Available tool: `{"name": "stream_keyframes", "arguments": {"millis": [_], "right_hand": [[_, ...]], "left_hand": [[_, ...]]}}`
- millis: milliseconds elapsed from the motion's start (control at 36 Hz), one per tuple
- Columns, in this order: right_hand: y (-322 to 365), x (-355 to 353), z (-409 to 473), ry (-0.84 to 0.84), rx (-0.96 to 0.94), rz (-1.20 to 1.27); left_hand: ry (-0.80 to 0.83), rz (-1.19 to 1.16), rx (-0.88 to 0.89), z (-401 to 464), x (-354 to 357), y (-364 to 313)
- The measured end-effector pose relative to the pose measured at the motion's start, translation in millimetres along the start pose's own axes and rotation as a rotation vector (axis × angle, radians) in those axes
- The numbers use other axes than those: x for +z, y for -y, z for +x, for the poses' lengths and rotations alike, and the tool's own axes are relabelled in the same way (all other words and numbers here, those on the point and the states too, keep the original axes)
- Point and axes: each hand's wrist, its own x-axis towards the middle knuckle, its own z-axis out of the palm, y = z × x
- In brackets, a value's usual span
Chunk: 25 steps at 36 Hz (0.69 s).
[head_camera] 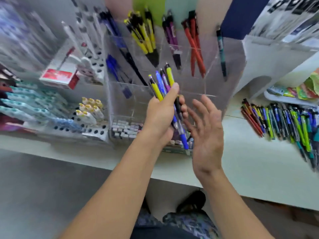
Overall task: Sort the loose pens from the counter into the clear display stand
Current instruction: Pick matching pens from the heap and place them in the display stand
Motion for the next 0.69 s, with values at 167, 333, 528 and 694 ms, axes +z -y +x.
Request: {"name": "stream_keyframes", "arguments": {"millis": [167, 333, 528, 694], "right_hand": [[-11, 37, -16, -0.137, -0.04, 0.0], [3, 47, -5, -0.078, -0.024, -0.224], [44, 32, 37, 0.058, -0.013, -0.407], [63, 36, 77, 0.255, 0.142, -0.42]], "left_hand": [[0.026, -0.097, -0.057, -4, -17, -3], [0.193, 0.035, -0.087, -17, -32, 1], [0.491, 0.305, -0.148, -9, -57, -27], [0.54, 0.449, -0.142, -6, -54, -47]]}}
